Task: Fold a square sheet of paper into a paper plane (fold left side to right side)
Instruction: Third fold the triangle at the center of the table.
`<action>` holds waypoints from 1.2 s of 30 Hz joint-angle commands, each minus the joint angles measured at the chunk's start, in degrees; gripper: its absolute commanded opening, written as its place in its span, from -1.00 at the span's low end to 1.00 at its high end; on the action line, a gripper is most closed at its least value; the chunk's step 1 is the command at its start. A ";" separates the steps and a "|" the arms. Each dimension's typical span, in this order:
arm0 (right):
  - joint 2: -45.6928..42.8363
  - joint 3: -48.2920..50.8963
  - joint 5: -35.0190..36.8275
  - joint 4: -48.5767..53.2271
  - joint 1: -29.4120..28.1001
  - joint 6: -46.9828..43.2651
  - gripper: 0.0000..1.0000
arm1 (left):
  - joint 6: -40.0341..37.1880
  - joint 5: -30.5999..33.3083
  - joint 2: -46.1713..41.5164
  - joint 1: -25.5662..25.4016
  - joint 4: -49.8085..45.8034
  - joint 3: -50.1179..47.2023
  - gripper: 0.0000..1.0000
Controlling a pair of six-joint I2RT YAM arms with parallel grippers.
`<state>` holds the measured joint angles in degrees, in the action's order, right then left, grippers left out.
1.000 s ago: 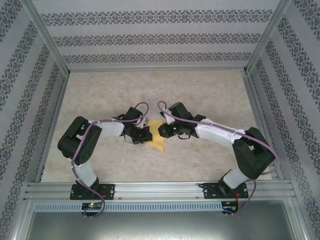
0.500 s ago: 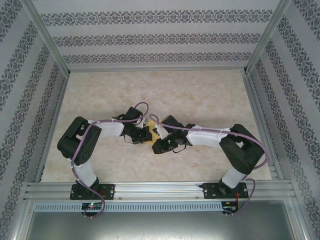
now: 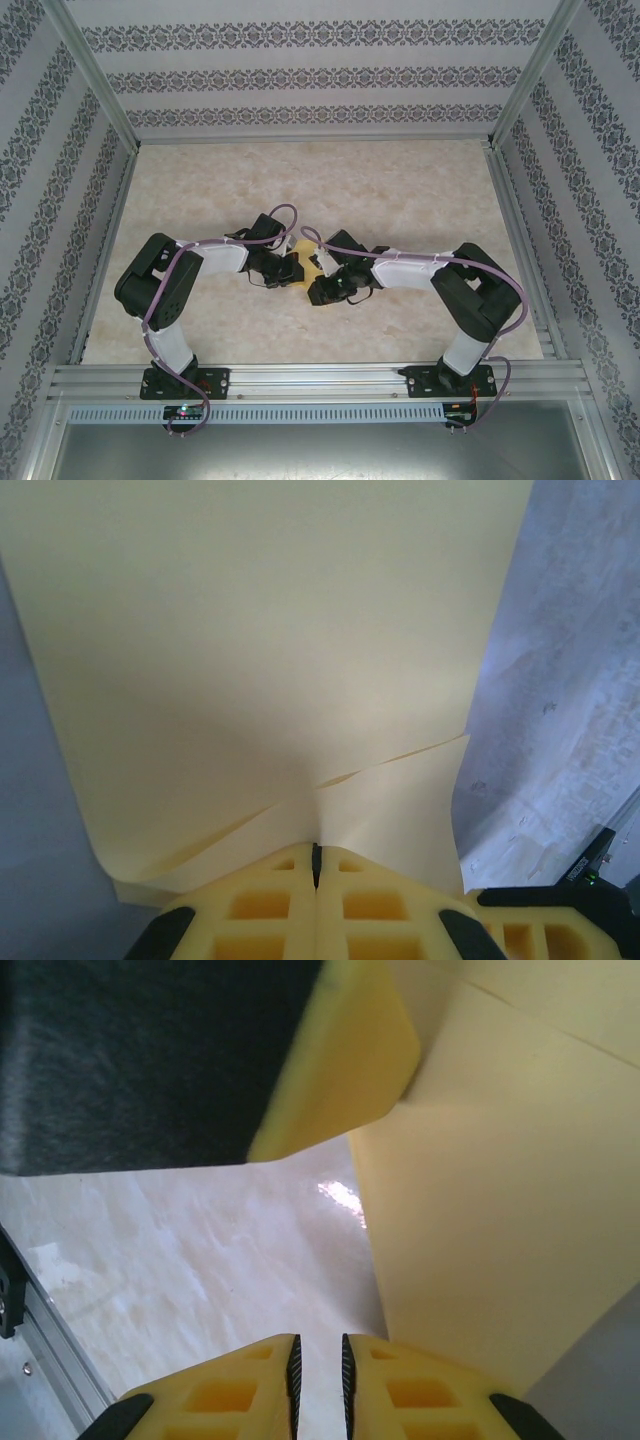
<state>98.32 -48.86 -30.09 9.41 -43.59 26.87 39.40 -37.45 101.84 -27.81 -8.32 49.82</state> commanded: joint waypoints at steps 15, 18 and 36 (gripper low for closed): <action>0.26 4.33 -0.84 -0.01 1.01 0.52 -0.61 | -1.51 3.70 0.73 -0.58 -4.18 -0.04 -0.88; -0.87 6.31 -0.89 0.56 0.99 0.63 -0.63 | -1.69 3.79 0.81 -0.58 -4.48 0.05 -0.88; -14.61 7.18 -4.16 2.43 4.41 2.67 -0.97 | -1.80 3.96 0.90 -0.60 -4.97 0.98 -0.88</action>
<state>85.32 -40.14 -32.67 13.85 -40.01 27.44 38.98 -36.95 101.84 -28.14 -9.82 50.50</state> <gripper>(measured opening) 0.040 0.065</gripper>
